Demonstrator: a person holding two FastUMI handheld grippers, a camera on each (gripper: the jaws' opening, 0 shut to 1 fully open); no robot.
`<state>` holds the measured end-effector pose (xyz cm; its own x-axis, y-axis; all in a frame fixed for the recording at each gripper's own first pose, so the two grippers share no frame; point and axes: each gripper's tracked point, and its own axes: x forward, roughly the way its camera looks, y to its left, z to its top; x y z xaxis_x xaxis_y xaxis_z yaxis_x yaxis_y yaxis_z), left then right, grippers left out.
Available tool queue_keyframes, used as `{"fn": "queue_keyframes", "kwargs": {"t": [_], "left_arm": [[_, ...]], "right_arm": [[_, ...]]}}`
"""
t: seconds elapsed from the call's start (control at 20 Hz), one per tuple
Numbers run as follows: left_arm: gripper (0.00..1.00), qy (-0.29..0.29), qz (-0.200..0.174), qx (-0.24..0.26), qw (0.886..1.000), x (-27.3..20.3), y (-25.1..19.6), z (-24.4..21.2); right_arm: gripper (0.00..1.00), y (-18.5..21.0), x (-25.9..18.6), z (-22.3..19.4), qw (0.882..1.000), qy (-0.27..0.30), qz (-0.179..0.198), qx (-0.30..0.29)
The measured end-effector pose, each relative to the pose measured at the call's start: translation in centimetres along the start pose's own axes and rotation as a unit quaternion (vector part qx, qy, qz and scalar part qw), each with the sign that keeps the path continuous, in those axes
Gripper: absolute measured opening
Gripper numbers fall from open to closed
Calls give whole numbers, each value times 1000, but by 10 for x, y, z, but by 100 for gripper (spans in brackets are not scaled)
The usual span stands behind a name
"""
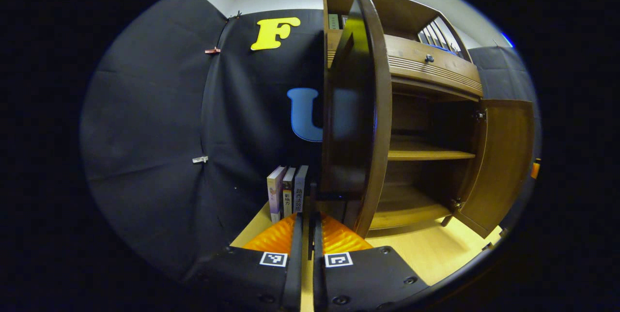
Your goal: Open the right door of the double-door shoe cabinet with the right hand, and open the left door with the left hand.
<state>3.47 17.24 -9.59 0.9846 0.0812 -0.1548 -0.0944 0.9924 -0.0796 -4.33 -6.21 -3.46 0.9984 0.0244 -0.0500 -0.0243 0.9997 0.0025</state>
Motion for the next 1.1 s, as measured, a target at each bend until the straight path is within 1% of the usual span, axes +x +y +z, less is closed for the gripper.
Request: {"fn": "queue_keyframes", "kwargs": {"t": [0.15, 0.2, 0.3, 0.35, 0.85, 1.0, 1.1], "left_arm": [[19, 2, -5, 20, 1000, 0, 2, 0], [19, 2, -5, 22, 1000, 0, 2, -1], [19, 3, -3, 18, 1000, 1, 3, -1], [19, 3, -3, 13, 1000, 0, 2, 0], [19, 18, 14, 4, 1000, -16, 2, -15], [19, 23, 18, -6, 1000, -26, 2, -17], [19, 18, 20, -3, 1000, -36, 2, -15]], "right_arm": [[98, 5, 1, 1, 1000, -3, 4, 3], [98, 6, 2, 2, 1000, -3, 5, 4], [95, 8, 3, 1, 1000, -3, 7, 3], [98, 7, 3, 0, 1000, -2, 7, 3], [98, 2, 8, 1, 1000, -2, 10, 4], [98, 5, 13, 3, 1000, -2, 15, 9], [98, 10, 17, 4, 1000, -3, 21, 12]]}}
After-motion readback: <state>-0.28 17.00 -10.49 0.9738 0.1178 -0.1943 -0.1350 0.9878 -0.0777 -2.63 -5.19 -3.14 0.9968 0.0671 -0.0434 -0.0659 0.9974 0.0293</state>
